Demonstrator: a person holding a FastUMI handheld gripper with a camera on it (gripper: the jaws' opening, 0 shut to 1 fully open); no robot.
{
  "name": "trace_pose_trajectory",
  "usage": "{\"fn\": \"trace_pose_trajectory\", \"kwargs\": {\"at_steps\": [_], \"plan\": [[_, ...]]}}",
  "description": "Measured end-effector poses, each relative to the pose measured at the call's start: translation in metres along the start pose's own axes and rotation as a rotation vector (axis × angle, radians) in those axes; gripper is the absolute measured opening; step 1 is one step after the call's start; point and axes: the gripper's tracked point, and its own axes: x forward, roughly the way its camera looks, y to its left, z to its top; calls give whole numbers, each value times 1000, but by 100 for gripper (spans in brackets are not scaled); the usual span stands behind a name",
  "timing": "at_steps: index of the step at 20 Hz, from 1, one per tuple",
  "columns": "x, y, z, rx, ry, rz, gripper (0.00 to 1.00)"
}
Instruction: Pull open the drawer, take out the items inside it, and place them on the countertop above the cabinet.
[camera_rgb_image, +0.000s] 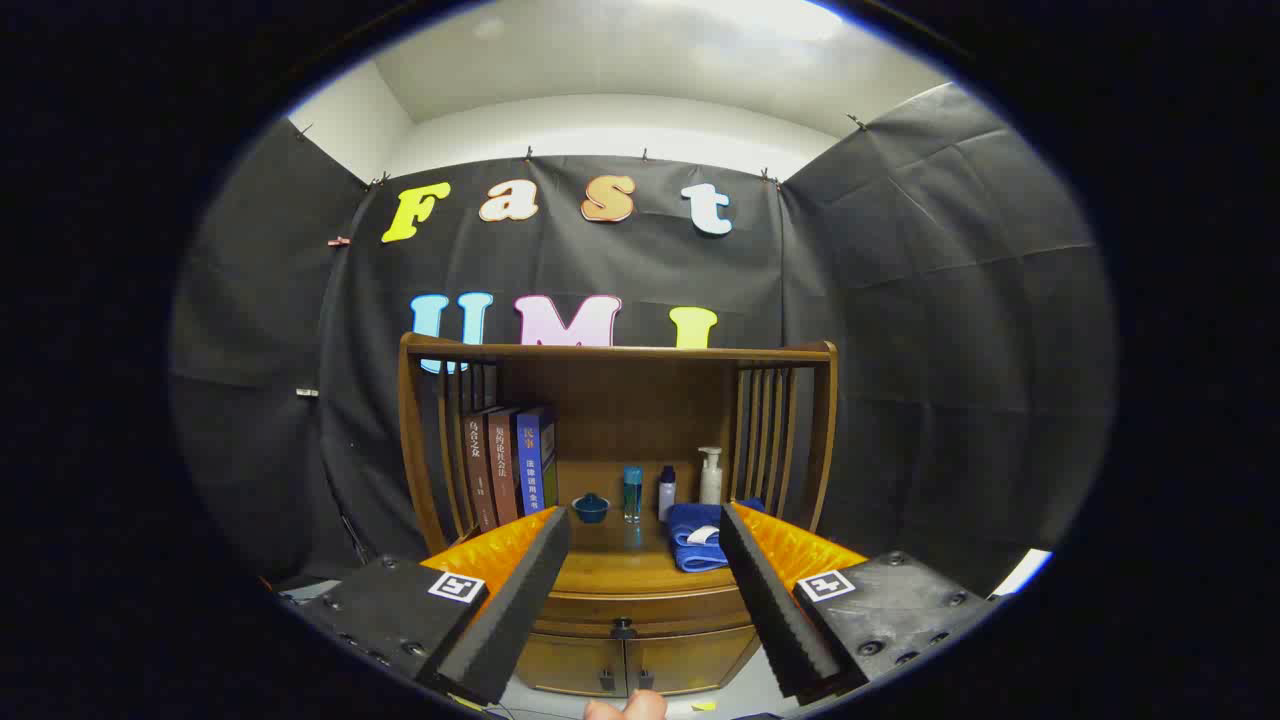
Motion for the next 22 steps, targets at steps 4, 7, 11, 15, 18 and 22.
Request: {"fn": "trace_pose_trajectory", "kwargs": {"at_steps": [4,7,11,15,18,22], "plan": [[-1,-1,-4,-8,11,-5,98],[-2,-1,-4,-15,4,-7,98],[-2,-3,0,-9,-3,-13,98],[-4,-4,4,-16,-15,-16,98],[-3,-2,7,-14,-22,-13,98],[2,4,7,-8,-62,-1,98]]}}
